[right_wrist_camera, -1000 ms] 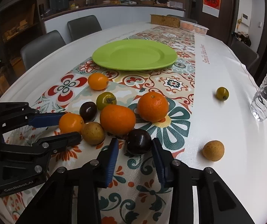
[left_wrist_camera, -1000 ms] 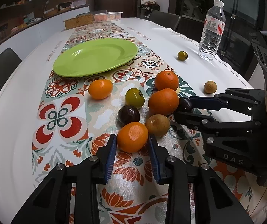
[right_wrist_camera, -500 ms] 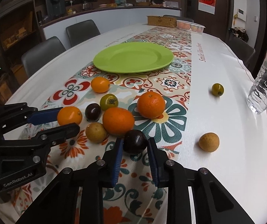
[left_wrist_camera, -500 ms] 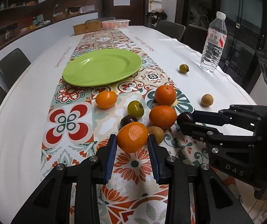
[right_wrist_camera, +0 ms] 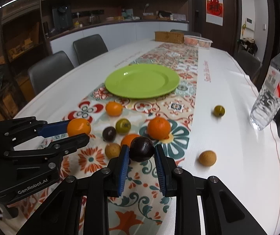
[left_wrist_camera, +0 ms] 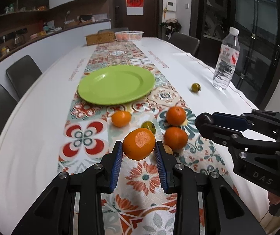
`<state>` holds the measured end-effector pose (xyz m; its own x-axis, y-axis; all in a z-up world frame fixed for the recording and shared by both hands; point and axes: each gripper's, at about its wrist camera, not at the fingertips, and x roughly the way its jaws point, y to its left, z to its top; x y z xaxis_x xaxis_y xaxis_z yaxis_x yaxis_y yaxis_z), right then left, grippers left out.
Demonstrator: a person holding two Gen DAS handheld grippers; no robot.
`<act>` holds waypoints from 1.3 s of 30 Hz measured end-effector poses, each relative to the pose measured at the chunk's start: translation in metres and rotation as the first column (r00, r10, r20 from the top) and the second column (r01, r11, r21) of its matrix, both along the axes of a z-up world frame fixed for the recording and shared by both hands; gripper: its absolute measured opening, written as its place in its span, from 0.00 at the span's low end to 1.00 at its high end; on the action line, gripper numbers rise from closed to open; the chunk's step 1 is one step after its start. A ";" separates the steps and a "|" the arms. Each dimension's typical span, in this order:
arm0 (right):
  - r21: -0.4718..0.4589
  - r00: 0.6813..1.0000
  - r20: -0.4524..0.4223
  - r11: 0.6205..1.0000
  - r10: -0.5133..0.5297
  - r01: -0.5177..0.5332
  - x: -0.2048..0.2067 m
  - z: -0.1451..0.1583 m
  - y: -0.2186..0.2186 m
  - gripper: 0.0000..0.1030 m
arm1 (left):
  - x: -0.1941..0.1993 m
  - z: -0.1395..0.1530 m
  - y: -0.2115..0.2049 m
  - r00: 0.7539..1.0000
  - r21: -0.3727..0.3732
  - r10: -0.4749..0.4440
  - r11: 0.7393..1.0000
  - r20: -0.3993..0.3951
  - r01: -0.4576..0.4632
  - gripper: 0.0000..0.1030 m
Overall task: Organize fruits
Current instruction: 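Carry tangerine in left tool and plum in right tool over green plate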
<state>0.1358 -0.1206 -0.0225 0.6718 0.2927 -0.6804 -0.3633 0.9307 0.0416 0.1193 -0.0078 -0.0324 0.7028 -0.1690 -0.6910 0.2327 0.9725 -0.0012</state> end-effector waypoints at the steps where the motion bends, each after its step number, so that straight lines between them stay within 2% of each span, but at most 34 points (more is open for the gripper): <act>1: 0.002 1.000 0.008 1.000 0.002 -0.002 0.000 0.003 0.001 0.27 | 0.001 0.003 0.000 1.000 0.000 0.003 1.000 0.007 -0.003 0.32; 11: 0.028 0.997 0.077 0.999 0.029 -0.031 0.015 0.031 0.010 0.27 | 0.018 0.026 0.012 0.998 -0.014 0.031 0.999 0.064 -0.030 0.32; 24: 0.021 0.995 0.089 0.998 0.055 -0.057 0.064 0.044 0.027 0.27 | 0.068 0.034 0.025 0.997 -0.016 0.046 0.999 0.064 -0.045 0.32; 31: 0.013 0.998 0.047 0.999 0.045 -0.045 0.105 0.035 0.036 0.27 | 0.114 0.030 0.031 0.999 -0.014 0.030 0.999 0.027 -0.030 0.32; 39: -0.011 0.999 -0.008 0.999 0.031 -0.031 0.155 0.020 0.043 0.27 | 0.161 0.009 0.041 0.999 -0.031 0.016 0.999 -0.052 -0.017 0.32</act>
<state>0.2907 -0.0781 -0.0023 0.6573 0.3057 -0.6888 -0.3920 0.9193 0.0340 0.2804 0.0329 -0.0236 0.6692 -0.1797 -0.7210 0.2156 0.9755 -0.0430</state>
